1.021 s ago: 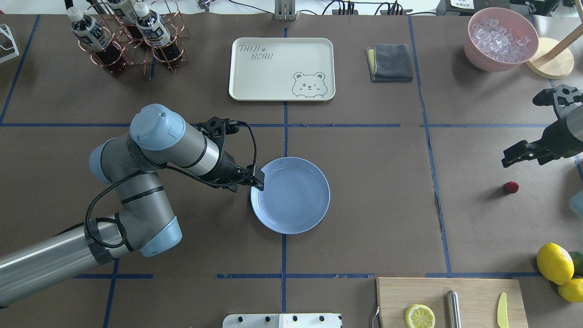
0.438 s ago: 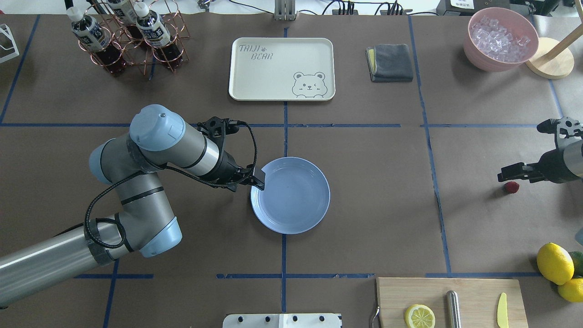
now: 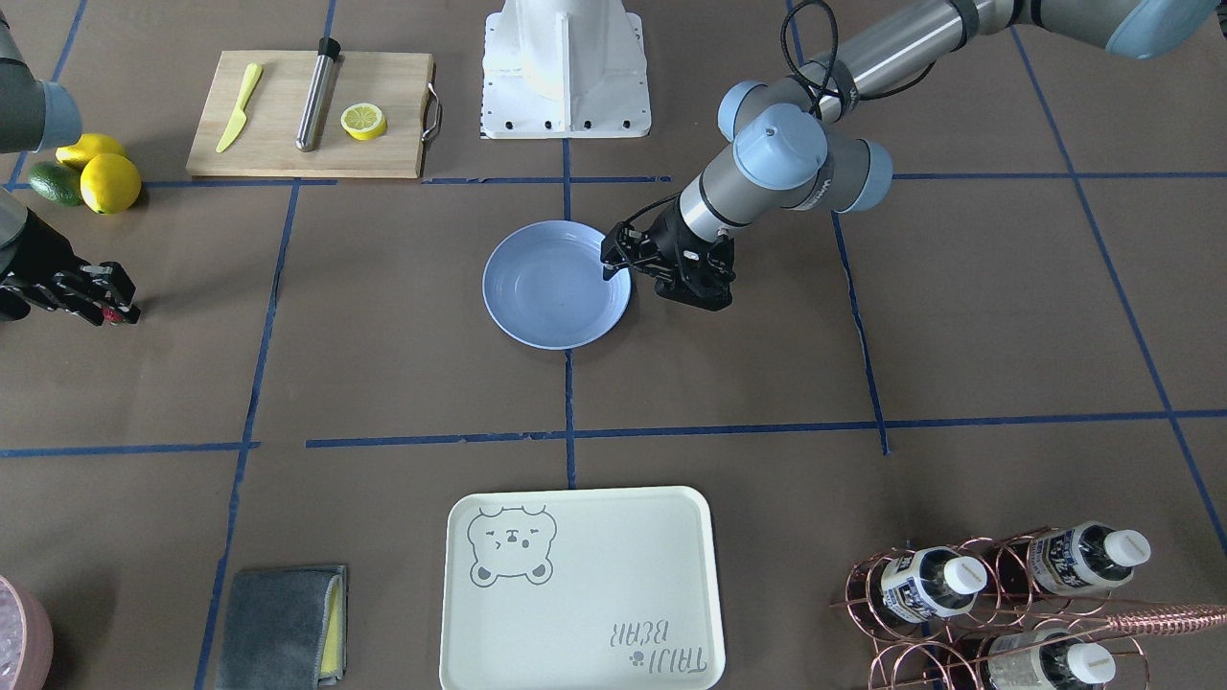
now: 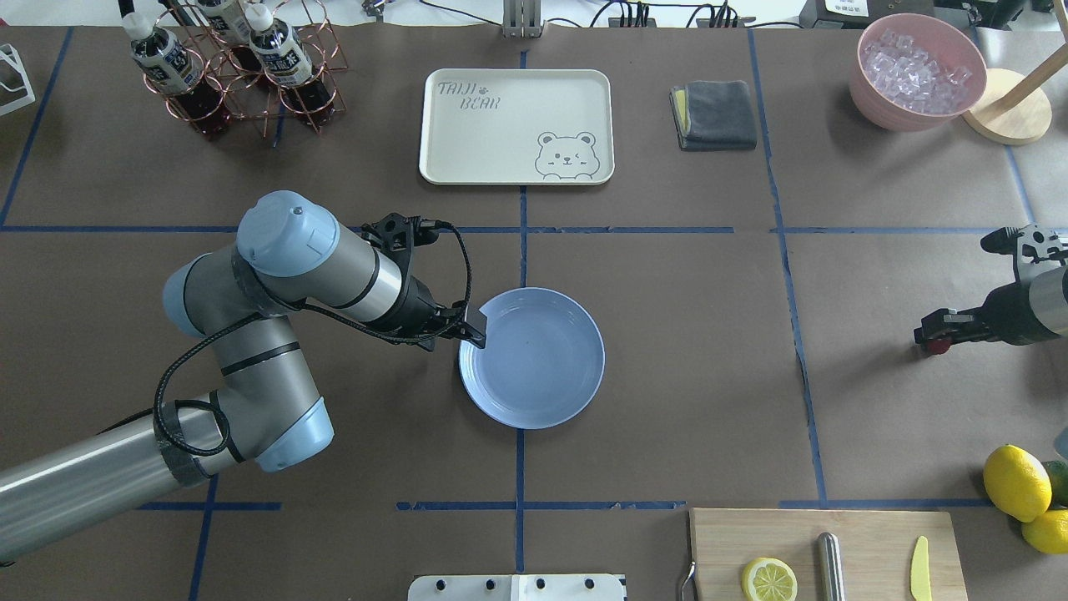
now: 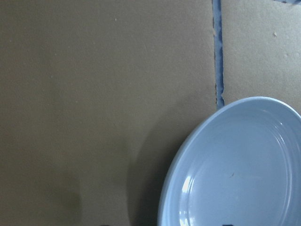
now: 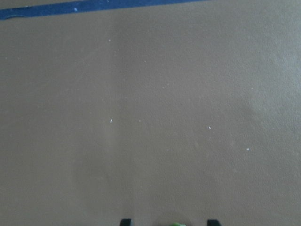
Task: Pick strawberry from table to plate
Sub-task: 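Carry the red strawberry with the right gripper over the plate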
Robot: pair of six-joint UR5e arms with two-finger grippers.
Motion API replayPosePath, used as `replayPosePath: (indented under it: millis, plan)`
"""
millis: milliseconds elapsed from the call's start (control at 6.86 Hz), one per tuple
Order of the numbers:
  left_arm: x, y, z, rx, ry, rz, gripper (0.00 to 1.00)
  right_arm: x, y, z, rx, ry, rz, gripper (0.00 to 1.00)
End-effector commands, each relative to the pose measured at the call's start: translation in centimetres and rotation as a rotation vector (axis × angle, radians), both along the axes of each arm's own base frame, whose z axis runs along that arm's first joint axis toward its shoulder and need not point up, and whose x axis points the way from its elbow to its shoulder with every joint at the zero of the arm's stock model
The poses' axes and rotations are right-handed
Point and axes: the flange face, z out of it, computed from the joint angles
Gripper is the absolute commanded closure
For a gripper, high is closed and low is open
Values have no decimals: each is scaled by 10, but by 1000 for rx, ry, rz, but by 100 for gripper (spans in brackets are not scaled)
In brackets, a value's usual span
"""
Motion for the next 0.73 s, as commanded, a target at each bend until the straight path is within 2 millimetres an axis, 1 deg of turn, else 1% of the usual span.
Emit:
replayPosePath:
  millis: [0,146,292,438,583]
  plan:
    - [-1,1,-1,4,3,1,16,0,7,-15,-15,-35,-27,100]
    - [-6,1,-6,10,13,-2,16,-11,2,-65,-77,-111,40,100]
    - [-16,3,-8,18,23,-10,16,-49,-15,-149,-170,-195,111,100]
    - [-32,7,-3,33,22,-45,16,-101,-29,-227,-239,-264,152,100]
    - [-50,3,2,45,22,-73,16,-158,-27,-292,-283,-319,194,100]
